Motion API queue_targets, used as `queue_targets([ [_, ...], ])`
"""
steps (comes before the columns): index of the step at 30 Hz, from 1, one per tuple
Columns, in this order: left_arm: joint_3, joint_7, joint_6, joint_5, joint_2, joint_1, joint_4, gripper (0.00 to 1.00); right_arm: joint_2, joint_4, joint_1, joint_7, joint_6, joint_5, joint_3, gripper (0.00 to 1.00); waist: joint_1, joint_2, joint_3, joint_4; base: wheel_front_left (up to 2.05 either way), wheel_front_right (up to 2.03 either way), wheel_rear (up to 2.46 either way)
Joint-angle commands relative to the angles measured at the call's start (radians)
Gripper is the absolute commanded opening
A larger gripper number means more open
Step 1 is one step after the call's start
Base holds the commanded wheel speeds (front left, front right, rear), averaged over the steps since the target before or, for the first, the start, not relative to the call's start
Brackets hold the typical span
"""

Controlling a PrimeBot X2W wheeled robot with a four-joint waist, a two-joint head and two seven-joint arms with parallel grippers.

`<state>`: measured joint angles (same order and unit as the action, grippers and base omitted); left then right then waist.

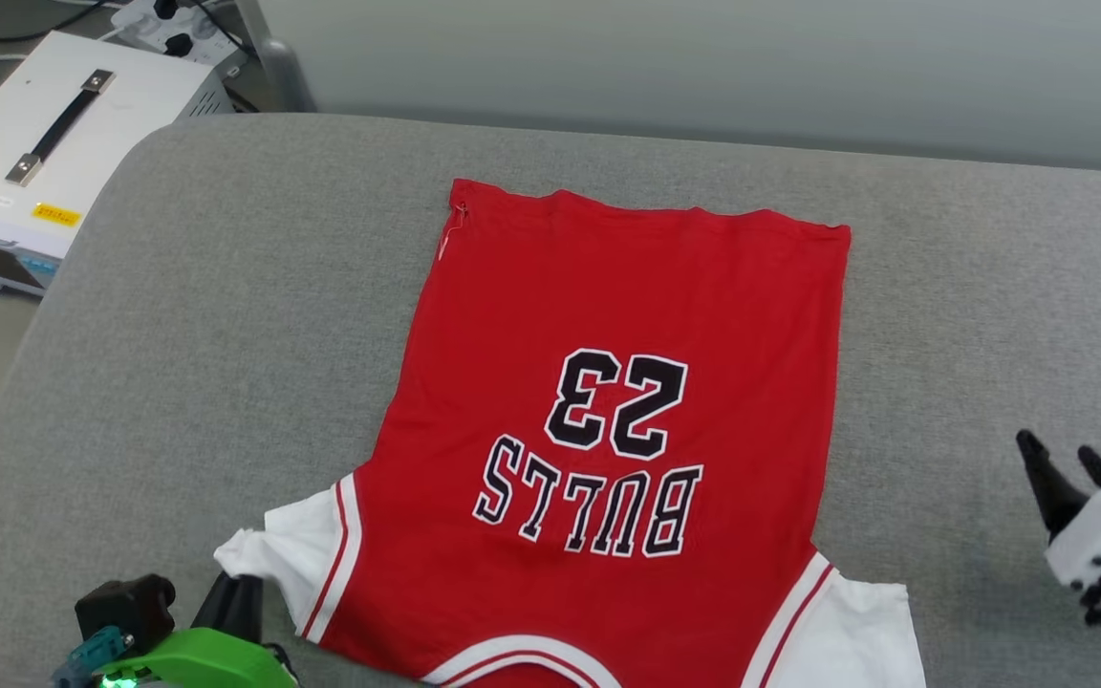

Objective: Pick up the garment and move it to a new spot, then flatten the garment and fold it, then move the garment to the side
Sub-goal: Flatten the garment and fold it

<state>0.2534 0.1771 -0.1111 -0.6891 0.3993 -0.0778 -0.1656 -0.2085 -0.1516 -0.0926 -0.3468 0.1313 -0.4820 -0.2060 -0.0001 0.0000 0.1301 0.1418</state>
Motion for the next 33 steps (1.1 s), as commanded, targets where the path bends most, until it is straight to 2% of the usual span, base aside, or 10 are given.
queue_targets([
  [1, 0.004, 0.014, -0.002, 0.018, -0.01, 0.029, 0.012, 0.0, -0.023, -0.036, -0.069, -0.01, -0.001, -0.007, 0.0, 1.0, 0.0001, 0.0, 0.043, 0.044, 0.0, 0.0, 0.0],
  [9, 0.058, 0.039, 0.011, 0.064, -0.056, 0.115, 0.059, 0.0, -0.122, -0.306, -0.444, -0.144, -0.001, -0.018, 0.043, 1.0, 0.0001, 0.0, 0.133, 0.157, 0.0, 0.0, 0.0],
  [16, 0.119, 0.051, 0.037, 0.101, -0.104, 0.2, 0.092, 0.0, -0.18, -0.492, -0.721, -0.291, -0.001, 0.023, 0.115, 1.0, 0.0001, 0.0, 0.223, 0.261, 0.0, 0.0, 0.0],
  [17, 0.135, 0.058, 0.046, 0.111, -0.123, 0.224, 0.095, 0.0, -0.188, -0.554, -0.795, -0.341, -0.001, 0.048, 0.14, 1.0, 0.0001, 0.0, 0.25, 0.289, 0.0, 0.0, 0.0],
  [24, 0.147, 0.071, 0.061, 0.124, -0.148, 0.241, 0.1, 0.0, -0.199, -0.703, -0.868, -0.393, -0.001, 0.108, 0.137, 1.0, 0.0001, 0.0, 0.286, 0.326, 0.0, 0.0, 0.0],
  [29, 0.138, 0.077, 0.065, 0.125, -0.155, 0.237, 0.095, 0.0, -0.193, -0.827, -0.85, -0.496, -0.001, 0.147, 0.105, 1.0, 0.0001, 0.0, 0.289, 0.325, 0.0, 0.0, 0.0],
  [31, 0.134, 0.079, 0.068, 0.125, -0.157, 0.237, 0.092, 0.0, -0.188, -0.853, -0.851, -0.525, -0.001, 0.158, 0.094, 0.44, 0.0001, 0.0, 0.29, 0.324, 0.0, 0.0, 0.0],
  [32, 0.132, 0.079, 0.07, 0.126, -0.158, 0.238, 0.09, 0.0, -0.186, -0.859, -0.853, -0.533, -0.001, 0.16, 0.09, 0.0, 0.0001, 0.0, 0.29, 0.323, 0.0, 0.0, 0.0],
  [33, 0.131, 0.08, 0.071, 0.126, -0.159, 0.239, 0.088, 0.0, -0.186, -0.865, -0.854, -0.541, -0.001, 0.163, 0.088, 0.0, 0.0001, 0.0, 0.289, 0.323, 0.0, 0.0, 0.0],
])
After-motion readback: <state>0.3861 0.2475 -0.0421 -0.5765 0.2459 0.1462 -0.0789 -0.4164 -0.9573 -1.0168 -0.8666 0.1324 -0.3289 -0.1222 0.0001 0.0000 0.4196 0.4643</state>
